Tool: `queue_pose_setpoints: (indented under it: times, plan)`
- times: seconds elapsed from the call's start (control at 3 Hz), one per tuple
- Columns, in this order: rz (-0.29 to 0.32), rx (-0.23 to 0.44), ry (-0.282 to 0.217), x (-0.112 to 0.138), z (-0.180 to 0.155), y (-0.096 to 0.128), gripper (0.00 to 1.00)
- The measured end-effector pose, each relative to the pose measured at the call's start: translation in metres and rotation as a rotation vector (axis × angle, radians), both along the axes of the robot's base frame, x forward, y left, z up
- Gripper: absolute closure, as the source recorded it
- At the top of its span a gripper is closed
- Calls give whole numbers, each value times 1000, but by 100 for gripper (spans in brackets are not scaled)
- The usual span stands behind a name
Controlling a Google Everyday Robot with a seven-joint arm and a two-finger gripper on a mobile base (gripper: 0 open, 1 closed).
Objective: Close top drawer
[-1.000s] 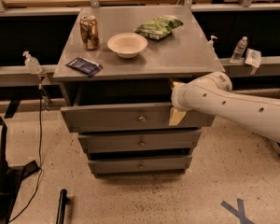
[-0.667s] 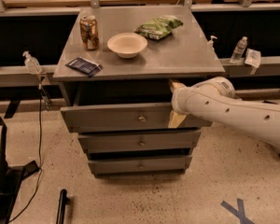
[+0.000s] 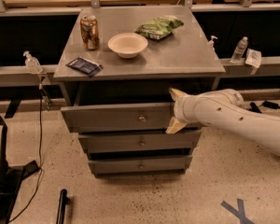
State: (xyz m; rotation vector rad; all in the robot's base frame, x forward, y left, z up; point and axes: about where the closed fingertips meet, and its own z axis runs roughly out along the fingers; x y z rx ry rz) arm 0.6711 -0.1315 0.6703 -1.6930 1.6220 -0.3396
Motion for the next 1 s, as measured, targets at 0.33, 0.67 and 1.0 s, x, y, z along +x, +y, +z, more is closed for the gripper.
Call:
queue_pose_setpoints:
  times: [0.33, 0.67, 1.0]
  plan:
    - [39, 101, 17, -29, 4, -11, 45]
    - [82, 175, -16, -43, 10, -18, 68]
    - [132, 232, -57, -52, 14, -23, 92]
